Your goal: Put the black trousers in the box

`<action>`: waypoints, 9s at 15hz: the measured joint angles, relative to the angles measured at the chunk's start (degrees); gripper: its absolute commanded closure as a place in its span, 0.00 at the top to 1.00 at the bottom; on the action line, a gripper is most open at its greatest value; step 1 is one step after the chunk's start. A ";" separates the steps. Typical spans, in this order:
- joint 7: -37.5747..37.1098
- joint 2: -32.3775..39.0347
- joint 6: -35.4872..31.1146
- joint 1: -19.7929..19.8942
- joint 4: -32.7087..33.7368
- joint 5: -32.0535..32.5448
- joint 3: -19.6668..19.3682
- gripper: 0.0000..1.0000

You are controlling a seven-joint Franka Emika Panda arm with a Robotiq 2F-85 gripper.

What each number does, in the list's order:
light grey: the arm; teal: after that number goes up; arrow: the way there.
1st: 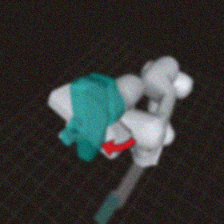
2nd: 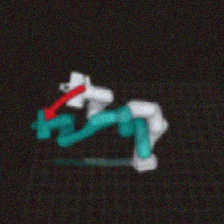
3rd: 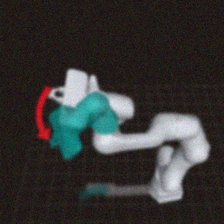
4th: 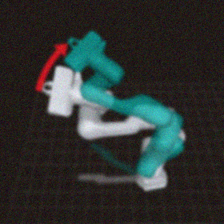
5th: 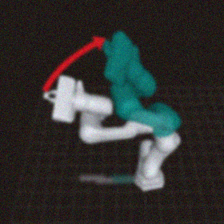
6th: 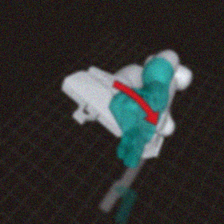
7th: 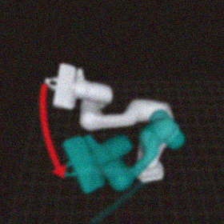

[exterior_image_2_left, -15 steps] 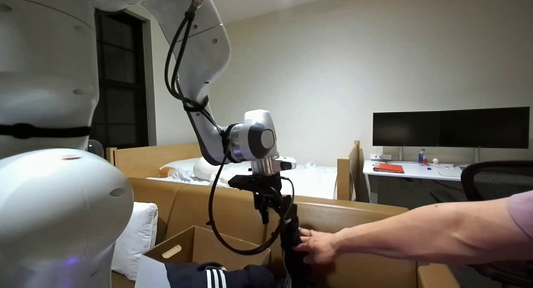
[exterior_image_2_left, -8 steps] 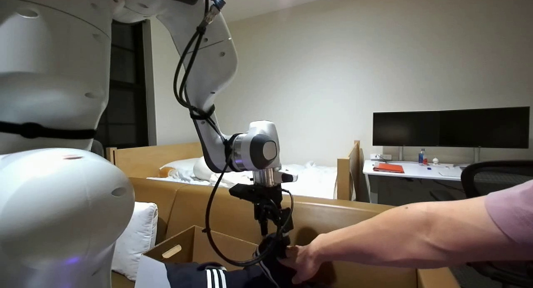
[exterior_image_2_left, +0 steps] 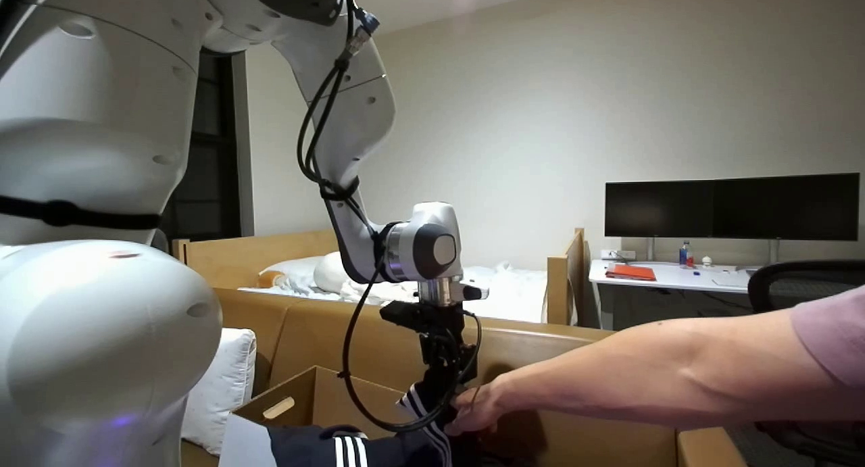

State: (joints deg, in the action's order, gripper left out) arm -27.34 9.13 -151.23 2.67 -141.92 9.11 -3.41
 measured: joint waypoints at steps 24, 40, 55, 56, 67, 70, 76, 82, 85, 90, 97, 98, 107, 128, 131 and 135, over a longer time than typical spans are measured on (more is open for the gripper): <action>-7.01 -17.37 31.19 -12.92 18.57 12.59 19.05 0.01; 8.95 25.51 21.67 -18.65 38.80 9.33 12.33 0.01; 11.17 36.61 23.61 -18.95 44.78 5.71 9.63 0.44; 11.35 37.30 24.15 -19.14 45.52 5.71 9.62 0.49; 10.62 31.60 28.11 -23.05 48.96 5.76 7.93 1.00; 6.16 25.60 28.82 -23.79 46.35 5.54 7.67 1.00; -8.38 12.55 27.14 -23.66 32.55 0.74 7.48 1.00; -20.96 4.17 22.86 -23.49 23.33 -3.68 8.48 1.00; -25.93 3.27 20.79 -23.49 22.96 -5.67 10.04 1.00; -33.94 1.79 20.13 -22.93 22.34 -6.70 10.50 1.00; -38.51 -2.54 16.63 -18.25 14.02 -10.11 9.94 1.00; -38.51 -3.20 15.53 -17.45 12.37 -10.96 9.82 1.00; -38.00 -7.85 8.78 -11.89 0.40 -16.63 8.43 1.00; -24.94 -20.69 3.10 -4.17 -17.17 -32.27 2.32 1.00; -24.93 -20.78 3.10 -4.17 -16.80 -32.27 2.47 1.00; -24.87 -20.75 3.15 -4.39 -16.86 -32.27 3.10 1.00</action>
State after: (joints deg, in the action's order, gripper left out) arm -52.20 -11.61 -148.08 -1.72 -158.78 -23.16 -0.31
